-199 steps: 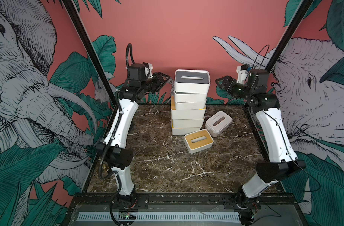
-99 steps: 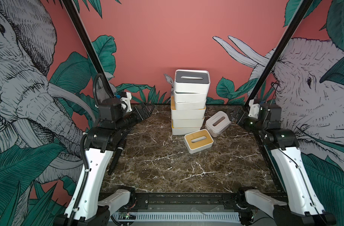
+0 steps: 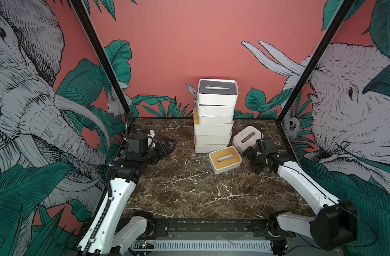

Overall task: Stack the tissue boxes
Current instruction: Pick up the tissue box from the center of the board.

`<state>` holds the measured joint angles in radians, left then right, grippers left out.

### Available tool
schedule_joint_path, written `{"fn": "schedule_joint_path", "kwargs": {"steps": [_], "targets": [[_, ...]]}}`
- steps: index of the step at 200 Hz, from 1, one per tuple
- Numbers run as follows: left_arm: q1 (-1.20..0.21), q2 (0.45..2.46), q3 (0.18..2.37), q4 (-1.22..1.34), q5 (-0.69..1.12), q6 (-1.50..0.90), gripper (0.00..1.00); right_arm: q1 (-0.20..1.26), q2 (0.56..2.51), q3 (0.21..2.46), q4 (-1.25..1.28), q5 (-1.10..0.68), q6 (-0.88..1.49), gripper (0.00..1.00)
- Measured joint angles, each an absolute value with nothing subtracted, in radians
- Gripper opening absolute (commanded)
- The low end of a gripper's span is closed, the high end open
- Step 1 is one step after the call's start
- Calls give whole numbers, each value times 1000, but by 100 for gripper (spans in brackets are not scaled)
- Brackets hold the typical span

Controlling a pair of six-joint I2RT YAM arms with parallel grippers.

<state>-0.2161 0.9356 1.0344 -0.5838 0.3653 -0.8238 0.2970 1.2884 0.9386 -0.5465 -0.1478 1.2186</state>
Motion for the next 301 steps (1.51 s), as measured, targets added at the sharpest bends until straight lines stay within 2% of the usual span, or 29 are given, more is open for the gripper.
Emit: {"fn": "schedule_joint_path", "kwargs": {"steps": [40,142,186,245,301], "targets": [[-216,935,1014,-532,370,-838,99,316,1477,983,-460,-170,1338,77],[-216,957,996,-480,383,-838,99,334,1663,1004,-353,-207,1431,65],[-216,961,996,-469,383,-838,99,338,1681,1014,-363,-211,1452,51],[-216,961,979,-449,387,-839,99,339,1665,1010,-368,-214,1482,40],[-231,913,836,-366,431,-846,99,337,1560,942,-363,-221,1518,38]]}}
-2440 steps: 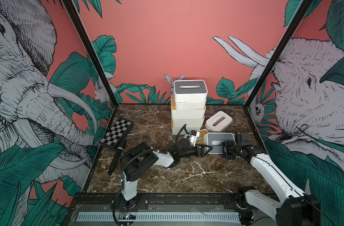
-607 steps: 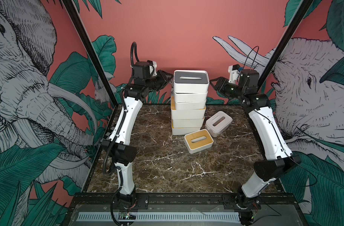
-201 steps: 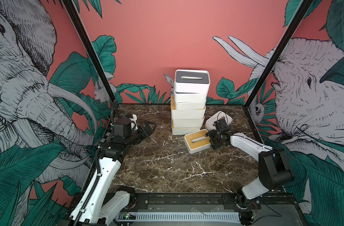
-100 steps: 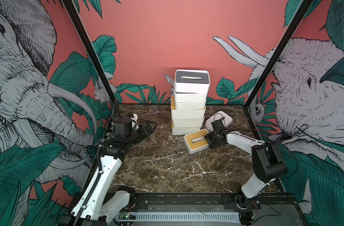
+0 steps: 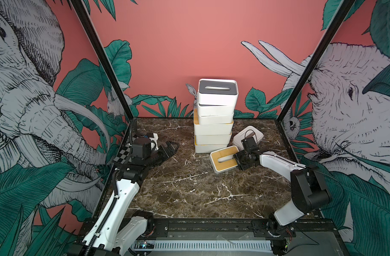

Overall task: Stack the tissue boxes
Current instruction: Pick up the tissue box from the center of the board.

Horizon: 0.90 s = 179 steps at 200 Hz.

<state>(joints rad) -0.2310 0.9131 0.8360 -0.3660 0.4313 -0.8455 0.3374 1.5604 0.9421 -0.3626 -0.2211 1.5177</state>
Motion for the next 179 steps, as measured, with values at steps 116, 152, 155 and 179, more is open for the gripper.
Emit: {"fn": "schedule_joint_path", "kwargs": {"steps": [116,152,155,179], "targets": [[-837,1233,387,567,158,-778,99,320,1284,833,-385,-312,1628,37],[-871,1505,410,875,159,-798,100,318,1228,820,-387,-340,1652,37],[-875,1521,414,893,157,-800,100,316,1222,819,-387,-342,1654,37],[-897,1594,440,1030,133,-812,99,309,1190,811,-387,-357,1665,37]]}}
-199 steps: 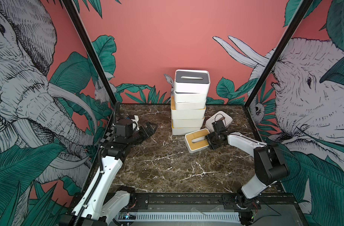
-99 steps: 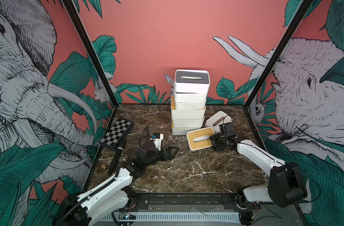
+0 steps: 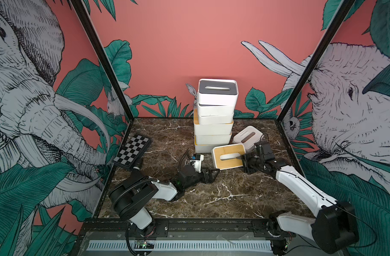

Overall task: Stack the tissue boxes
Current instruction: Pick up the tissue box from the center of the board.

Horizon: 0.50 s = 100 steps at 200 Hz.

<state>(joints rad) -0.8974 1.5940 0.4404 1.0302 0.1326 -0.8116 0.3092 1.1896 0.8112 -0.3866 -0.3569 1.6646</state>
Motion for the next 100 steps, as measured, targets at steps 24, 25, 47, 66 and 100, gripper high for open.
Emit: {"fn": "schedule_joint_path", "kwargs": {"steps": [24,25,47,66,100], "targets": [[-903,1611,463,1106,112,-816,98,299,1169,803,-387,-370,1676,37],[-903,1611,464,1108,112,-816,98,299,1168,803,-387,-371,1676,37],[-903,1646,484,1176,107,-830,93,296,1165,803,-387,-382,1680,37],[-903,1686,494,1220,107,-847,91,293,1164,803,-386,-387,1685,37],[-902,1740,521,1243,110,-876,85,286,1164,803,-386,-389,1696,37]]}}
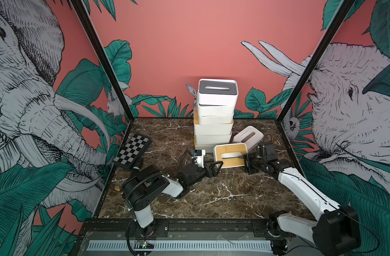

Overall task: Stack the tissue boxes
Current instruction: Pick up the tissue box from the center of the board.

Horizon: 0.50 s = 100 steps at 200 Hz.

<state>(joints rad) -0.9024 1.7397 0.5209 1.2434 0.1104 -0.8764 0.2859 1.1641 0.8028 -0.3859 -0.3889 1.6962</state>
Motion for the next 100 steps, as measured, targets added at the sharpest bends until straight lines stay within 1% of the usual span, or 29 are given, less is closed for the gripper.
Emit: {"fn": "schedule_joint_path", "kwargs": {"steps": [26,60,75,100], "targets": [[-901,1743,522,1256,100,-891,84,285,1164,803,-380,-390,1703,37],[-902,1750,521,1277,83,-912,95,283,1164,803,-370,-406,1707,38],[-903,1762,521,1288,71,-920,96,283,1164,803,-369,-417,1708,38],[-903,1781,522,1290,63,-925,94,283,1164,803,-365,-428,1714,38]]}}
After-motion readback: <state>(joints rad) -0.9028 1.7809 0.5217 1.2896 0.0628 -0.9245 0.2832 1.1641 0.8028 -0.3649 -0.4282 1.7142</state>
